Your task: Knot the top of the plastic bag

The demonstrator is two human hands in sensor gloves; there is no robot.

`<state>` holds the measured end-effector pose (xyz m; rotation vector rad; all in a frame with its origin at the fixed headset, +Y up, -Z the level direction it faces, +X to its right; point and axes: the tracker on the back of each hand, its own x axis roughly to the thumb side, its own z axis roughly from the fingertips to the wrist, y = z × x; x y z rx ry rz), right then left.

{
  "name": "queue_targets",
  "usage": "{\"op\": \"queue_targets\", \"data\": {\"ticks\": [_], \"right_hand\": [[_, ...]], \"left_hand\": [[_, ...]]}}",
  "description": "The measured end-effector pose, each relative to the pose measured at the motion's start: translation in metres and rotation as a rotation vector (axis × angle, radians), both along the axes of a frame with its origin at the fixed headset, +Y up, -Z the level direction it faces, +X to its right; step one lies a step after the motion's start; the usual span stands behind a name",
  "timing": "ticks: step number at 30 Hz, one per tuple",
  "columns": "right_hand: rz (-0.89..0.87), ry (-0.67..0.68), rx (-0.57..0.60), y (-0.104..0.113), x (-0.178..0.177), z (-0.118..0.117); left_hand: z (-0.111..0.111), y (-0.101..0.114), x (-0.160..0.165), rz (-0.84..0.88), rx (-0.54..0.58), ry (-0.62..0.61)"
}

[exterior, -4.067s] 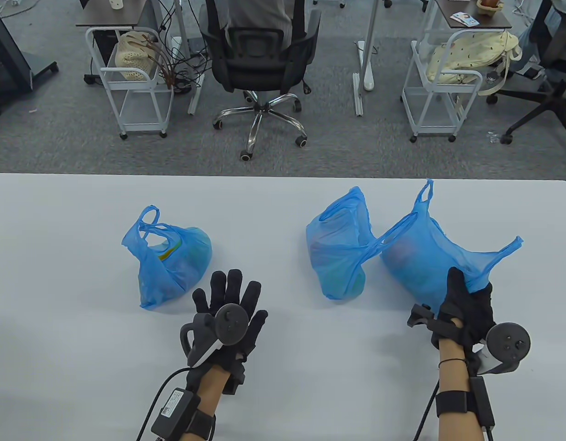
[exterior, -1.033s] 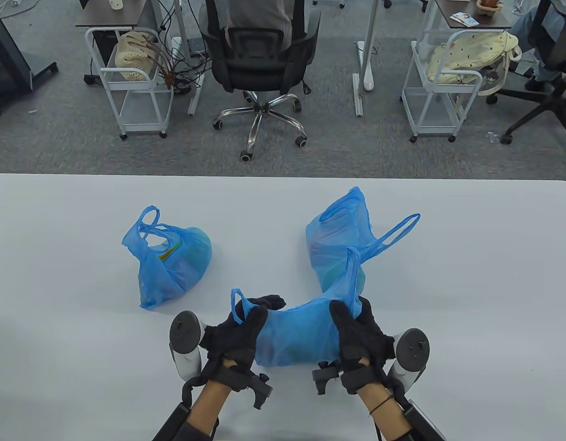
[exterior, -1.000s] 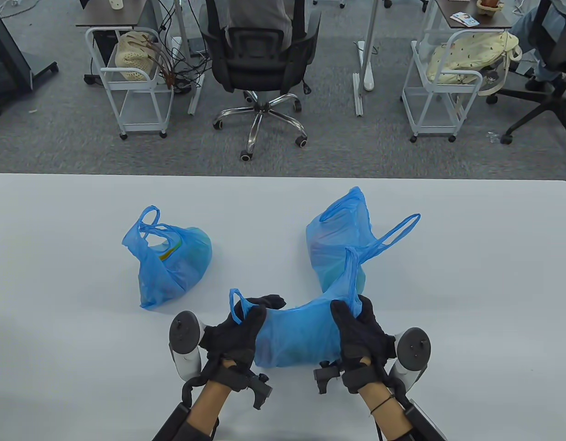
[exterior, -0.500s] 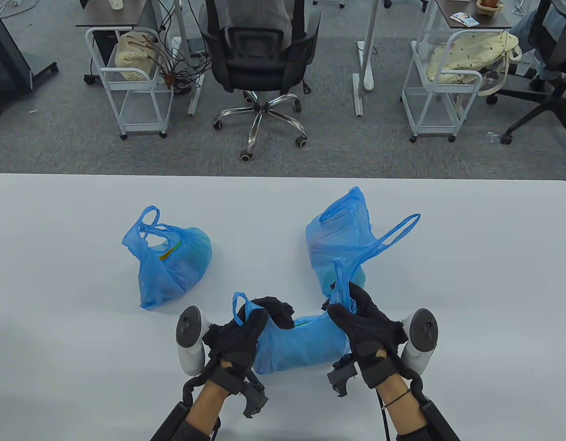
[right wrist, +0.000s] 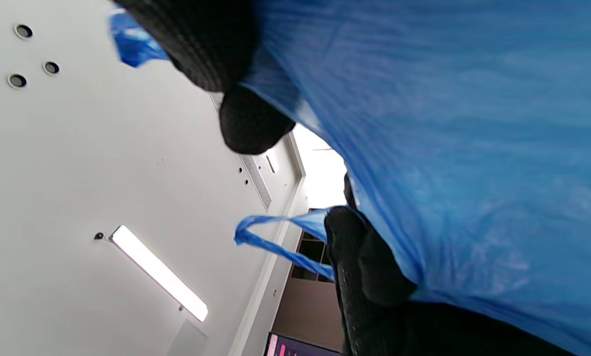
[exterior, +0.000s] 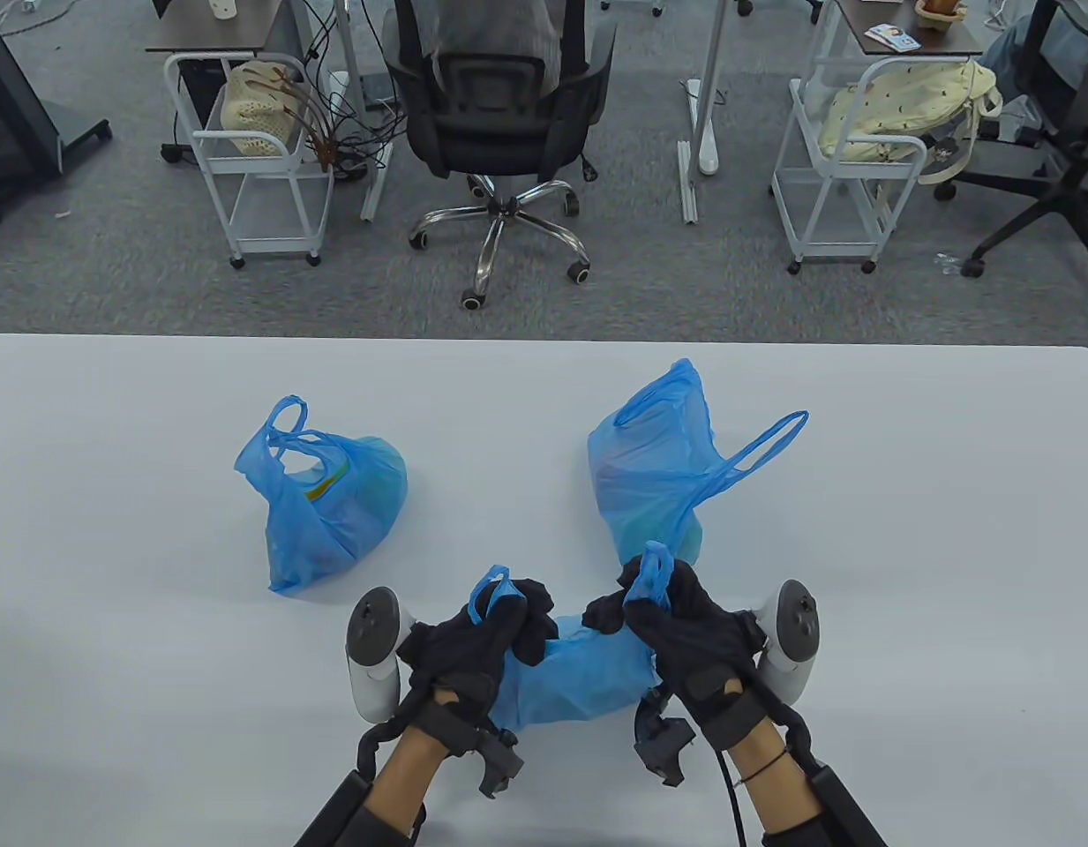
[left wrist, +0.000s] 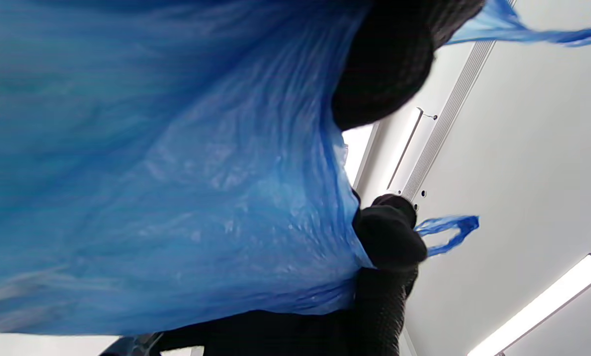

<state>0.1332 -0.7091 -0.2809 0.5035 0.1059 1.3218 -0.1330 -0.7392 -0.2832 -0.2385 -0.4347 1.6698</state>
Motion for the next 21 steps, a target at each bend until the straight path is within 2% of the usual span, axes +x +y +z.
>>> {"op": "queue_targets", "data": {"ticks": [2, 6, 10, 16, 21], "right_hand": [[0.027, 0.055, 0.010, -0.001, -0.005, 0.001], [0.132, 0.061, 0.056, -0.003, -0.014, 0.004], [0.390, -0.006, 0.184, -0.004, -0.019, 0.007], [0.365, -0.048, 0.200, -0.005, -0.021, 0.009], [0.450, -0.101, 0.311, 0.000, -0.025, 0.014]], "left_hand": [[0.000, -0.002, 0.001, 0.008, -0.015, -0.010], [-0.001, -0.005, 0.003, 0.027, -0.034, -0.034], [-0.002, -0.009, 0.001, 0.107, -0.076, -0.058], [-0.003, -0.010, 0.004, 0.098, -0.085, -0.088], [0.000, -0.009, 0.014, -0.040, -0.057, -0.081]]}}
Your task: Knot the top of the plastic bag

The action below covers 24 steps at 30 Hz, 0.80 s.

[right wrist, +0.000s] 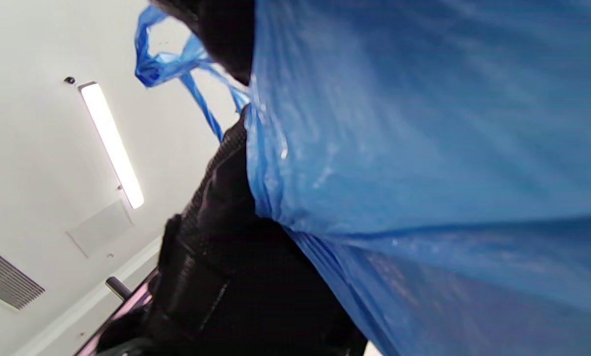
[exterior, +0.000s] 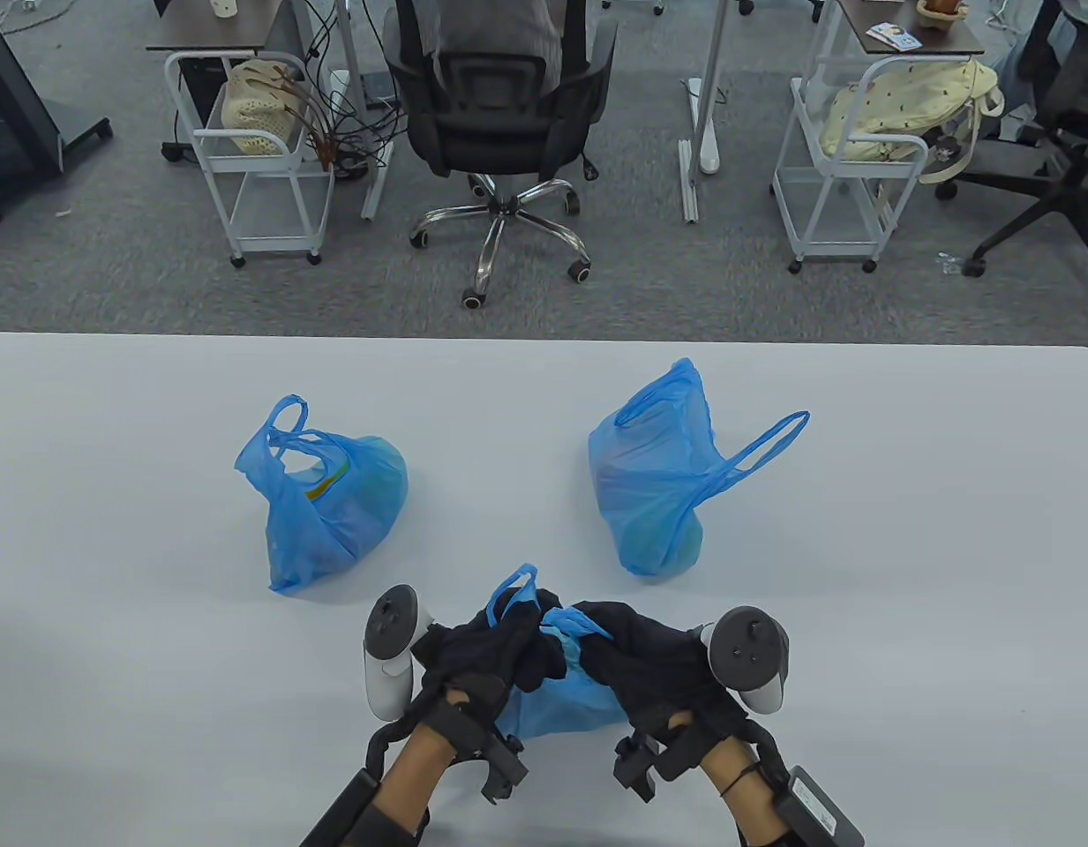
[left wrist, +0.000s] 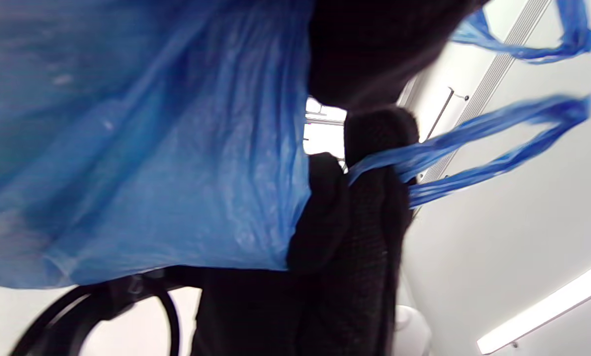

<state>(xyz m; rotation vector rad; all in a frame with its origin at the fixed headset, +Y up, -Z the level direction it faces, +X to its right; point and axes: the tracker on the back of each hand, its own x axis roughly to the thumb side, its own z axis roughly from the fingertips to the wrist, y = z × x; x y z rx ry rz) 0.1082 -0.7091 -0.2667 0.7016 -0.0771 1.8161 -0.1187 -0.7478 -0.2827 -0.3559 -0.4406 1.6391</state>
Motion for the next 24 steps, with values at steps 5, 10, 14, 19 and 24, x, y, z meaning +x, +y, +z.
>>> {"op": "queue_targets", "data": {"ticks": [5, 10, 14, 19, 24], "right_hand": [[0.065, -0.076, 0.106, 0.006, -0.001, 0.006], [0.101, -0.118, 0.151, 0.007, -0.003, 0.010], [0.188, -0.168, 0.238, 0.010, -0.006, 0.015], [0.411, -0.242, 0.436, 0.015, -0.019, 0.028], [0.522, -0.314, 0.482, 0.016, -0.023, 0.032]], "left_hand": [[0.003, 0.004, 0.005, -0.081, 0.046, -0.028], [0.004, 0.010, 0.008, -0.184, 0.117, -0.153], [0.006, 0.017, 0.011, -0.285, 0.165, -0.191], [0.010, 0.020, 0.013, -0.414, 0.220, -0.125], [0.013, 0.016, 0.013, -0.363, 0.200, 0.023]]}}
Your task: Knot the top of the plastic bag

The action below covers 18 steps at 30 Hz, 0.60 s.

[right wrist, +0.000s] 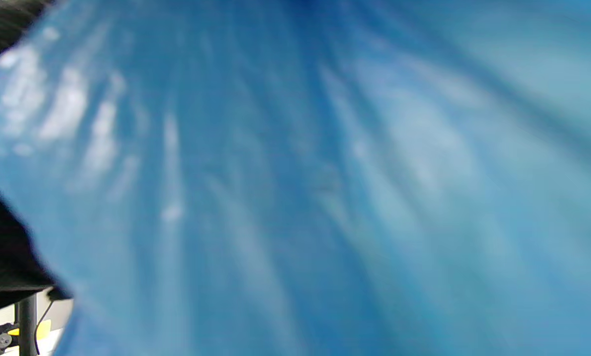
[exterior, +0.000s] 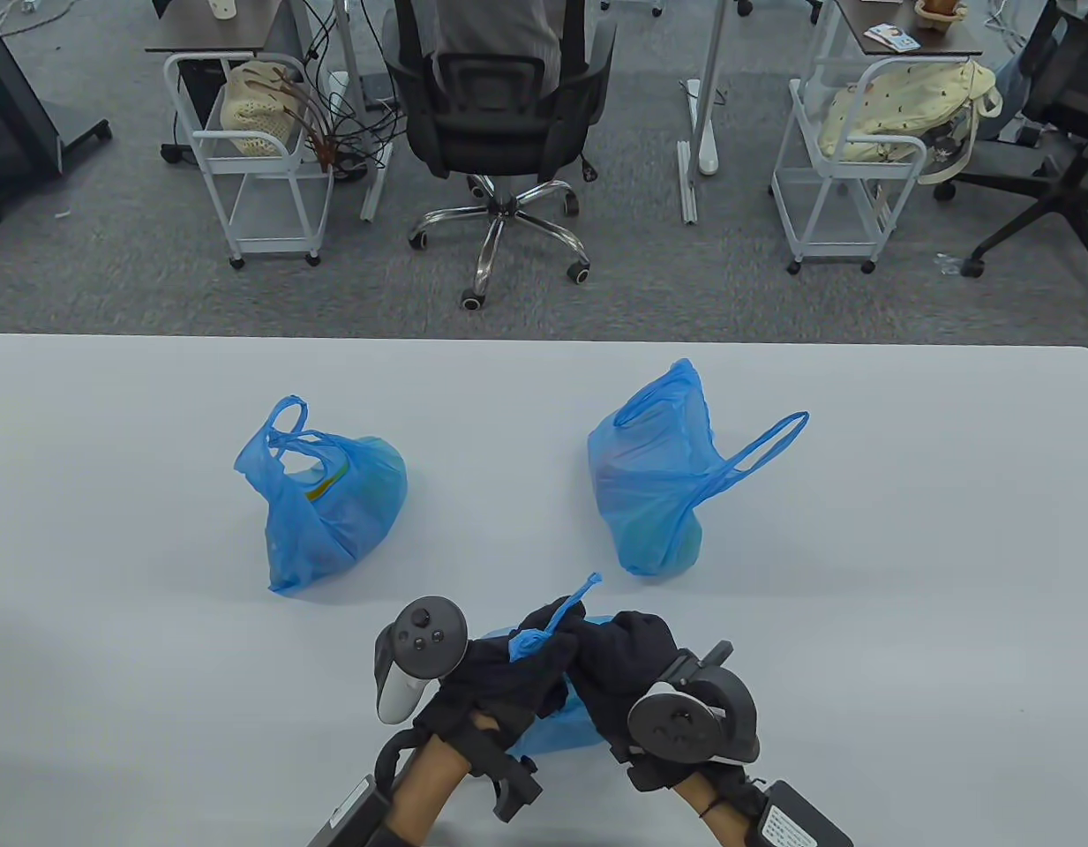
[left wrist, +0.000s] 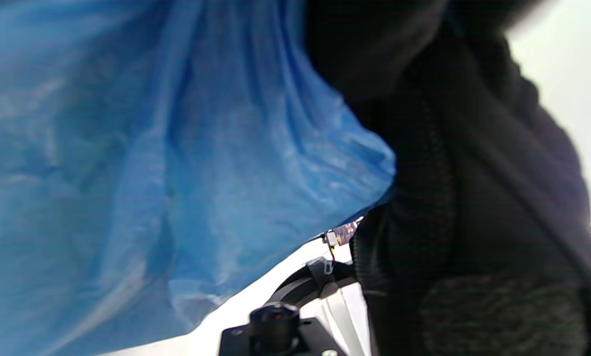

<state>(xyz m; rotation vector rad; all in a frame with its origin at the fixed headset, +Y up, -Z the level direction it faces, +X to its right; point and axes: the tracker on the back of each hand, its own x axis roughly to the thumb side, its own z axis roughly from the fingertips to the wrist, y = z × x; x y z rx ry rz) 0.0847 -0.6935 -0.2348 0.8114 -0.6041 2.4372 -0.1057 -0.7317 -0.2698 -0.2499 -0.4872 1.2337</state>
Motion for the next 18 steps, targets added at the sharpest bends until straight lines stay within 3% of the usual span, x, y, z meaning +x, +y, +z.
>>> {"op": "queue_targets", "data": {"ticks": [4, 9, 12, 15, 18], "right_hand": [[-0.088, 0.055, -0.077, -0.003, 0.004, -0.006], [-0.292, 0.152, -0.183, -0.009, 0.014, -0.015], [-0.368, 0.141, -0.128, -0.006, 0.017, -0.012], [-0.312, 0.127, -0.032, 0.000, 0.012, -0.005], [-0.290, 0.091, -0.038, -0.002, 0.013, -0.005]], "left_hand": [[-0.005, -0.002, -0.005, 0.043, -0.003, 0.024], [-0.011, -0.010, -0.017, 0.237, -0.112, 0.006], [-0.012, -0.010, -0.014, 0.235, -0.101, -0.062], [-0.008, -0.004, -0.006, 0.074, 0.001, -0.085], [-0.004, -0.003, -0.001, 0.084, -0.003, -0.096]]}}
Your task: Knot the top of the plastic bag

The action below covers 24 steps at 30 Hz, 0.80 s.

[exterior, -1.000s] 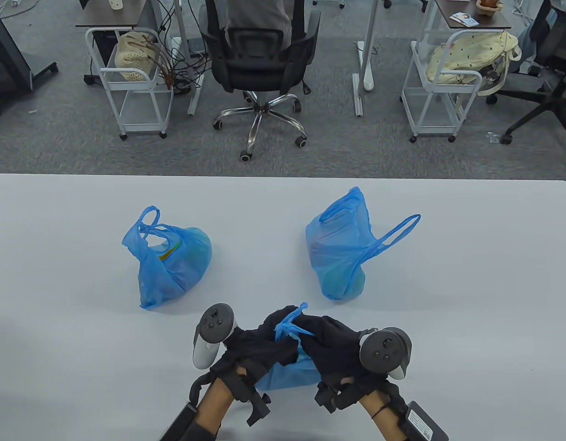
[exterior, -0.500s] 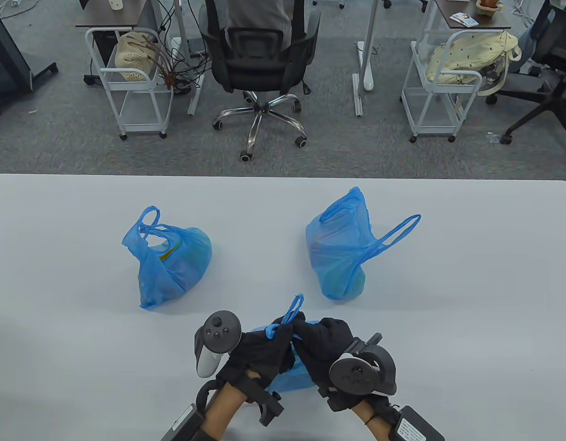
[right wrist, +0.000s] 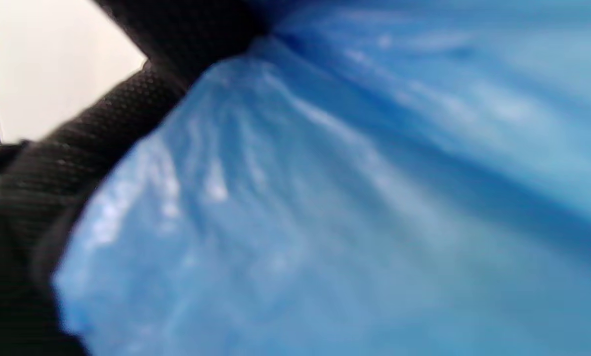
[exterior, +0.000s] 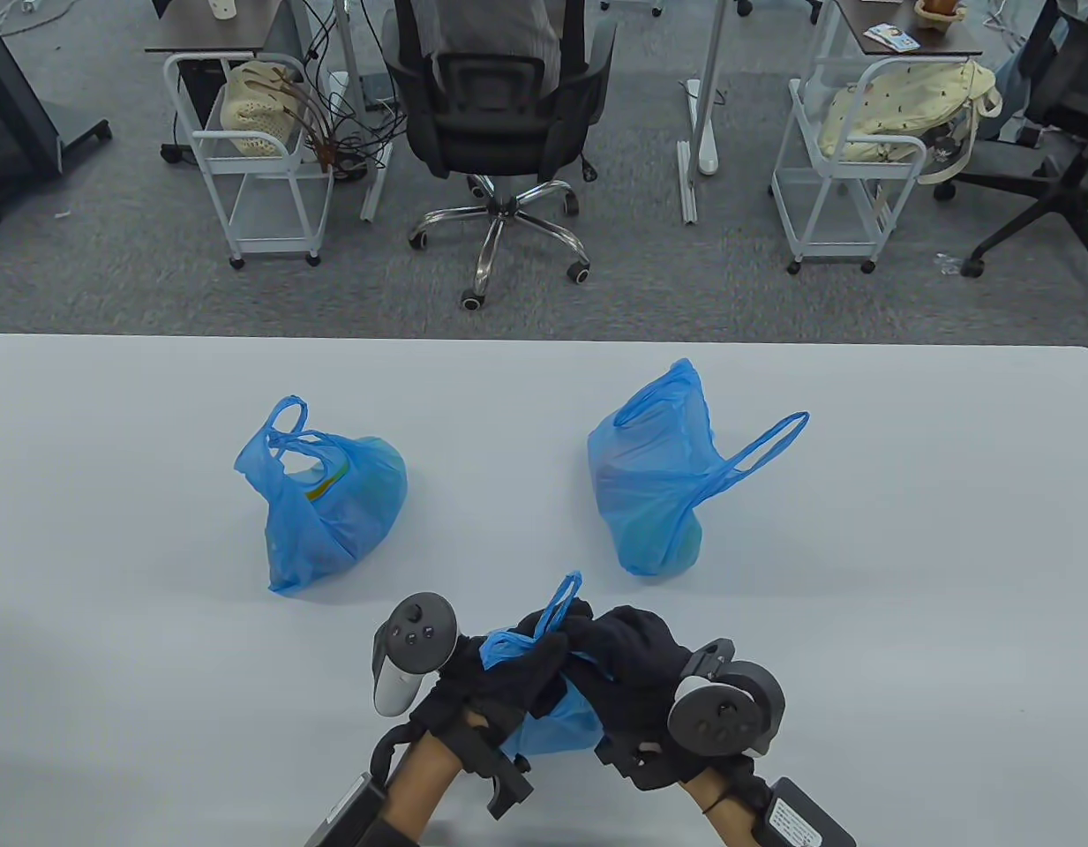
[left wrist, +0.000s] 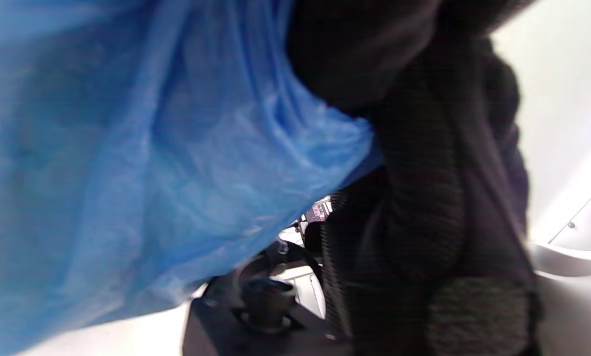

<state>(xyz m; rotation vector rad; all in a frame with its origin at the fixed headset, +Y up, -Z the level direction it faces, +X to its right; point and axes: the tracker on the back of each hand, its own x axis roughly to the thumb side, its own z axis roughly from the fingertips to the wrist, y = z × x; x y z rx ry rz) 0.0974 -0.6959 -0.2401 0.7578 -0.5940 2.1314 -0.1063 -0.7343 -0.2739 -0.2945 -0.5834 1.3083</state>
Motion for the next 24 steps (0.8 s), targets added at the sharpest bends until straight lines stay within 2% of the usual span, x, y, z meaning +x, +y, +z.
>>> {"op": "queue_targets", "data": {"ticks": [4, 8, 14, 17, 20, 24], "right_hand": [[-0.034, 0.025, -0.067, -0.003, 0.007, -0.008], [-0.129, -0.044, -0.068, 0.002, 0.022, -0.012], [-0.268, -0.006, -0.083, 0.012, 0.035, -0.013], [-0.296, -0.013, -0.043, 0.017, 0.035, -0.011], [-0.284, -0.059, 0.005, 0.019, 0.038, -0.008], [-0.293, -0.081, 0.001, 0.018, 0.037, -0.008]], "left_hand": [[-0.002, -0.001, -0.002, 0.011, -0.017, 0.005], [-0.001, 0.002, -0.002, 0.003, 0.007, -0.001], [0.007, 0.009, 0.014, -0.204, 0.130, -0.067], [0.008, 0.009, 0.017, -0.233, 0.142, -0.081], [0.004, 0.002, 0.013, -0.108, 0.043, -0.088], [-0.001, -0.014, 0.007, 0.200, -0.206, -0.132]]}}
